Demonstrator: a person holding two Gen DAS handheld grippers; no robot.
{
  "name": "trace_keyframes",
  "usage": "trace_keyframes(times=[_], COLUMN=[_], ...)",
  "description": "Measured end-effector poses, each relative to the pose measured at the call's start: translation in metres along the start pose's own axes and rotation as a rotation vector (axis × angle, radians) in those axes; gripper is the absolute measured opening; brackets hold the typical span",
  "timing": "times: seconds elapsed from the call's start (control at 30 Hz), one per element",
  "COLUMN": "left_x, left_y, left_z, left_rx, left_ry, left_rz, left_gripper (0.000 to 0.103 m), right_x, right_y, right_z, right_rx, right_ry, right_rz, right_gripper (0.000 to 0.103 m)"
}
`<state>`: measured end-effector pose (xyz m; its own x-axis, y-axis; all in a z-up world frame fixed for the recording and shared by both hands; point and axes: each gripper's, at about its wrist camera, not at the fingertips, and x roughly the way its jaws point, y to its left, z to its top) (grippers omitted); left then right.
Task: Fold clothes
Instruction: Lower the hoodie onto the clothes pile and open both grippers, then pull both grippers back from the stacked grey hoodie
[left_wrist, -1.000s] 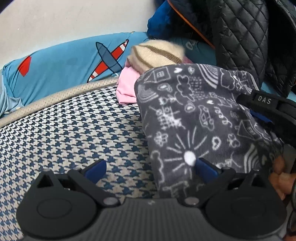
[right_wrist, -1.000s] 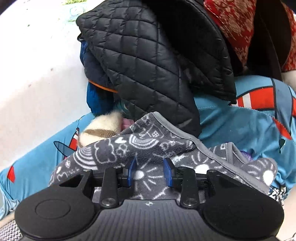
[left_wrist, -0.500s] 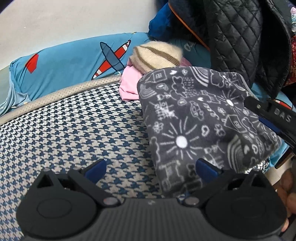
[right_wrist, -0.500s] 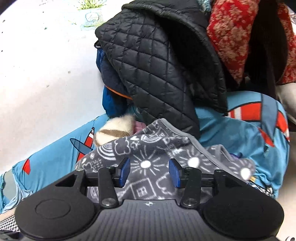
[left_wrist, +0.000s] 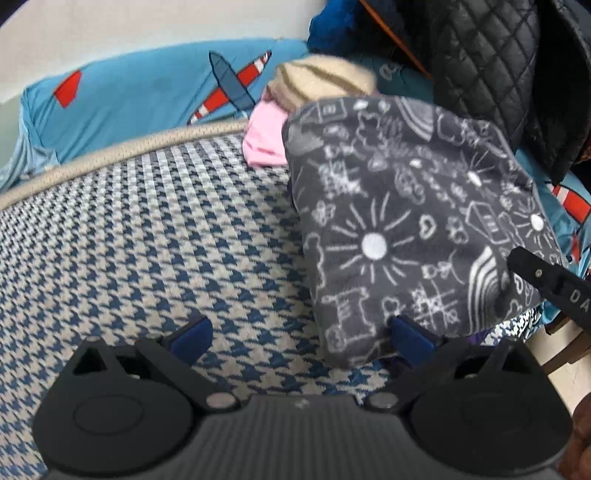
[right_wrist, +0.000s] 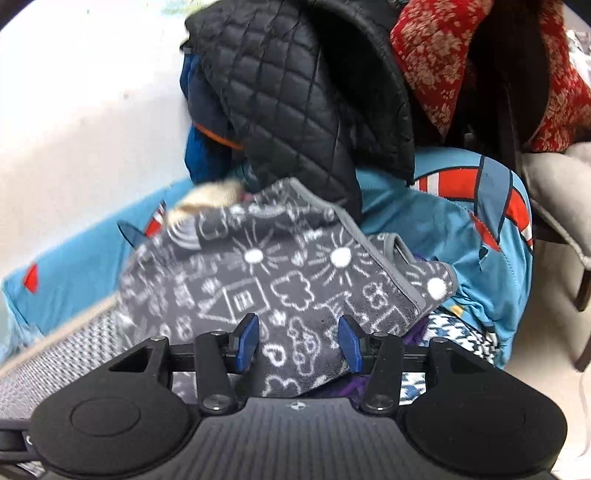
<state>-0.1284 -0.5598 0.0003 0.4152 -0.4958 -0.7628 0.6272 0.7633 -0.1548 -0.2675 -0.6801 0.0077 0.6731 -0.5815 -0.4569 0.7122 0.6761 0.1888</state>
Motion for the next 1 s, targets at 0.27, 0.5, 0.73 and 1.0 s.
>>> trace_keyframes(times=[0.27, 0.5, 0.73, 1.0], left_x=[0.006, -0.012, -0.03, -0.041], left_y=[-0.009, -0.006, 0.002, 0.005], left_z=[-0.008, -0.026, -0.042, -0.051], left_rx=[0.037, 0.048, -0.003, -0.032], left_ry=[0.044, 0.043, 0.048, 0.063], left_rz=[0.004, 0.021, 0.021, 0.021], left_gripper=[0.103, 0.103, 0.103, 0.103], right_x=[0.01, -0.01, -0.023, -0.025], right_y=[0.004, 0.002, 0.01, 0.003], right_z=[-0.003, -0.001, -0.011, -0.015], right_rx=[-0.036, 0.008, -0.098, -0.108], right_ry=[0.027, 0.037, 0.064, 0.112], right_rz=[-0.044, -0.017, -0.062, -0.125], right_gripper=[0.048, 0.056, 0.061, 0.075])
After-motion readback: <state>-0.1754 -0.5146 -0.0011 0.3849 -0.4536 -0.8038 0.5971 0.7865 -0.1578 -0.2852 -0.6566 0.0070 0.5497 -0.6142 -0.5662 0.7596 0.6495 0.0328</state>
